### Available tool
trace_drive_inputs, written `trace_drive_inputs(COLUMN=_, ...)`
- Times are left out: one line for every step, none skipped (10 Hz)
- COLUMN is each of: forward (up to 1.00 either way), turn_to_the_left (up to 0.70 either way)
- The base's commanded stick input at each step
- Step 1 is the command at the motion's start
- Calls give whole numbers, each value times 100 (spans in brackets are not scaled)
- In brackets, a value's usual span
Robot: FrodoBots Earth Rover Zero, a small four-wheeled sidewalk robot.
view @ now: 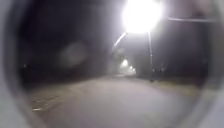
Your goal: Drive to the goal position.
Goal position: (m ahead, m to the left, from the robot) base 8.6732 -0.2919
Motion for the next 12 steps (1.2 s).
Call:
trace_drive_inputs(forward=100, turn_to_the_left=0)
trace_drive_inputs(forward=100, turn_to_the_left=0)
trace_drive_inputs(forward=100, turn_to_the_left=0)
trace_drive_inputs(forward=100, turn_to_the_left=0)
trace_drive_inputs(forward=100, turn_to_the_left=0)
trace_drive_inputs(forward=100, turn_to_the_left=0)
trace_drive_inputs(forward=100, turn_to_the_left=0)
trace_drive_inputs(forward=100, turn_to_the_left=0)
trace_drive_inputs(forward=100, turn_to_the_left=0)
trace_drive_inputs(forward=100, turn_to_the_left=0)
trace_drive_inputs(forward=100, turn_to_the_left=0)
trace_drive_inputs(forward=100, turn_to_the_left=0)
